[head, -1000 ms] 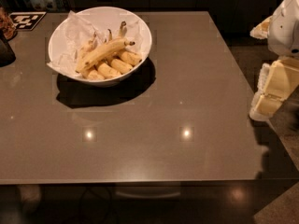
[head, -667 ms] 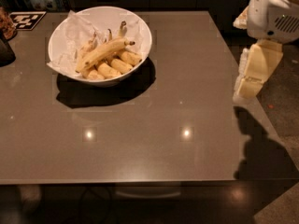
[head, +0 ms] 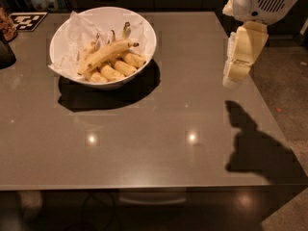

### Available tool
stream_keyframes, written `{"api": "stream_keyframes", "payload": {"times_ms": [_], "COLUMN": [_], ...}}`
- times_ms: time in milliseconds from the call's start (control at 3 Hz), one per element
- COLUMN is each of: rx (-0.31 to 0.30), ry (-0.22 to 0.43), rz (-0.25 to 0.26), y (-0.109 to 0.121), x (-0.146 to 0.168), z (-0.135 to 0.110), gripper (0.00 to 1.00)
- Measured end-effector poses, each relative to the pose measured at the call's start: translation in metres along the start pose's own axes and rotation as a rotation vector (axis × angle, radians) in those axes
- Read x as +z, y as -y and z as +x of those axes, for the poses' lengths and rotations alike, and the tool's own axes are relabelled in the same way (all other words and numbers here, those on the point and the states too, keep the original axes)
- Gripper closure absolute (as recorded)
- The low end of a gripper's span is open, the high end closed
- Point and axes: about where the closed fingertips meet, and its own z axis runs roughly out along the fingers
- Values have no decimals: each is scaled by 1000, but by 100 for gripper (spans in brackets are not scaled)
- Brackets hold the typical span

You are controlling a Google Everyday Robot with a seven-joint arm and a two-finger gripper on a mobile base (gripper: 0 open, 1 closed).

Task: Pick banana from white bowl

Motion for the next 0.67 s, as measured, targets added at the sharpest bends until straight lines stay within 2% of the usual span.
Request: {"api": "stream_keyframes", "payload": {"times_ms": [333,667], "rx": [-40,-117], "ry": [31,20], "rz": [41,66], "y": [18,45], "x": [-2,-2], "z": [-25,-62], "gripper": [0,0]}}
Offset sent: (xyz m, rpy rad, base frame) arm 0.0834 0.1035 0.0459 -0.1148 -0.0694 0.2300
